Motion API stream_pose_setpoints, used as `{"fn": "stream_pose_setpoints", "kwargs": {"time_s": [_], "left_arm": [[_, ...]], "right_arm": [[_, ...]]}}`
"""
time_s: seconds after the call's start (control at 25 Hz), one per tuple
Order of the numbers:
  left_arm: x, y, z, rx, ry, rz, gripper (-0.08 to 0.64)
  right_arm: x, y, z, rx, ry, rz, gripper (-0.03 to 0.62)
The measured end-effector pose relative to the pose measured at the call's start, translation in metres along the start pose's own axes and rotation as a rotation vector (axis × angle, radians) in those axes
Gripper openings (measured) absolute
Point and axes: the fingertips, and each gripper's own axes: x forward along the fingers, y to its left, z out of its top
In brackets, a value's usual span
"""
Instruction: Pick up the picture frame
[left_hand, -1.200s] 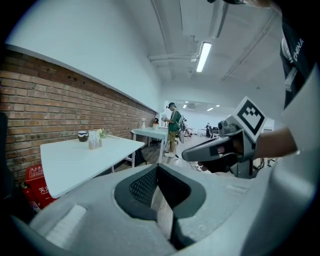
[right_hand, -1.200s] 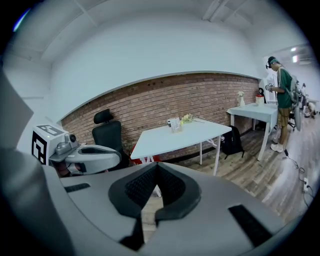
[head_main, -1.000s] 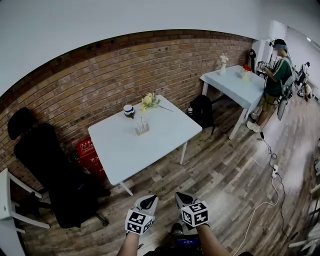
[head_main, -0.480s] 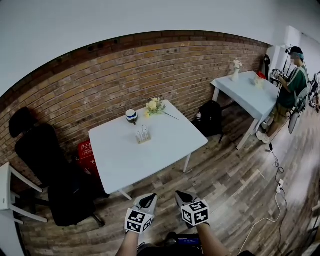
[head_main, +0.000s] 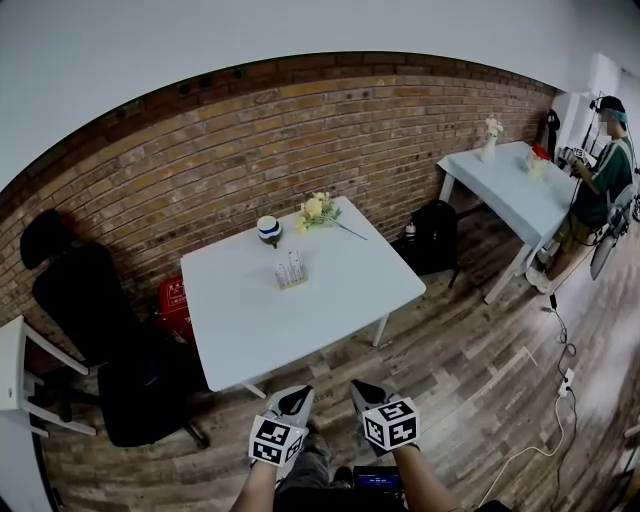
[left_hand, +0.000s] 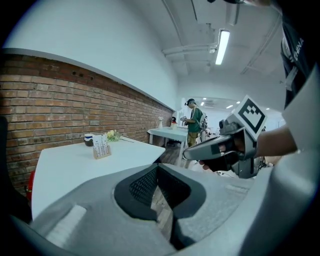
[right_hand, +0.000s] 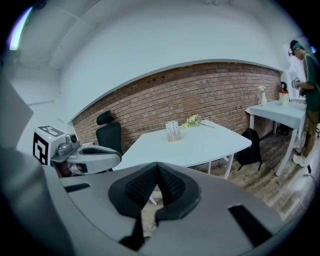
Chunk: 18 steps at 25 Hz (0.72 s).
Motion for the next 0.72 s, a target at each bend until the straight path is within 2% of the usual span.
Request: {"fn": "stream_pose_setpoints", "kwargs": {"time_s": [0.28,0.72], "left_arm": [[0.041,0.038,0.001,-0.025,0.005,0.009,0.011],[0.113,0.133,0.04,-0.037,0.014,0.011,0.011]], "right_arm": [[0.039,-0.028,0.016,-0.008,0.019,-0.003,0.009],[0.136,-0.07,0.083,0.009,0.033,0.004,0.009]]}}
